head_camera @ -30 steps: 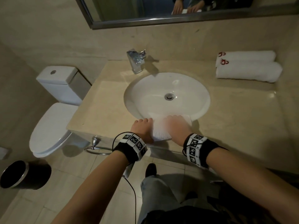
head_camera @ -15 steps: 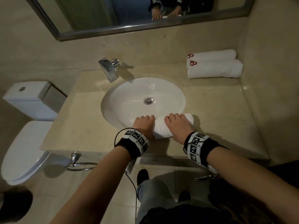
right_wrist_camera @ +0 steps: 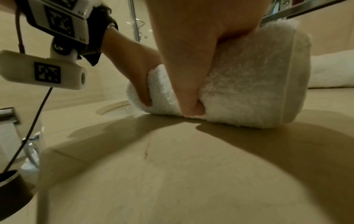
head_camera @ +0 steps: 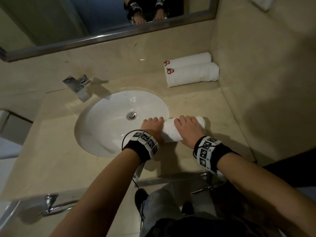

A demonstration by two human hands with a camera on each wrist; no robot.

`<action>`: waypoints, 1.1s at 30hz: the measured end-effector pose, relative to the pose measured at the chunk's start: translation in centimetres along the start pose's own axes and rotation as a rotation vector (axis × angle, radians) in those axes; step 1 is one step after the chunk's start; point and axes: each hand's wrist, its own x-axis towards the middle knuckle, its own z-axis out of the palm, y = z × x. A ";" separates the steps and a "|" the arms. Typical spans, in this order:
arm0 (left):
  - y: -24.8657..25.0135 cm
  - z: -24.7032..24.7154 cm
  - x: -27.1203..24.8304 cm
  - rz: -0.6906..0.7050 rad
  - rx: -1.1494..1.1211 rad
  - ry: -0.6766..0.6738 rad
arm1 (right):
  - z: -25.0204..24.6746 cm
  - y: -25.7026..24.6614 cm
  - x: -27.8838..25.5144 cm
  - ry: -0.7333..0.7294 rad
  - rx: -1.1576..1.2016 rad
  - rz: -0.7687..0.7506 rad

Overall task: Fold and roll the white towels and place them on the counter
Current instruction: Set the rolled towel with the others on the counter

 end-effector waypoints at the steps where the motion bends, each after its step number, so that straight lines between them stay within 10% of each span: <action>1: 0.3 -0.3 0.5 0.007 0.004 -0.003 | 0.1 0.5 0.2 -0.004 0.016 0.003; 33: 6.2 -5.4 17.2 -0.022 -0.052 0.180 | 3.2 14.3 11.8 0.295 0.018 0.206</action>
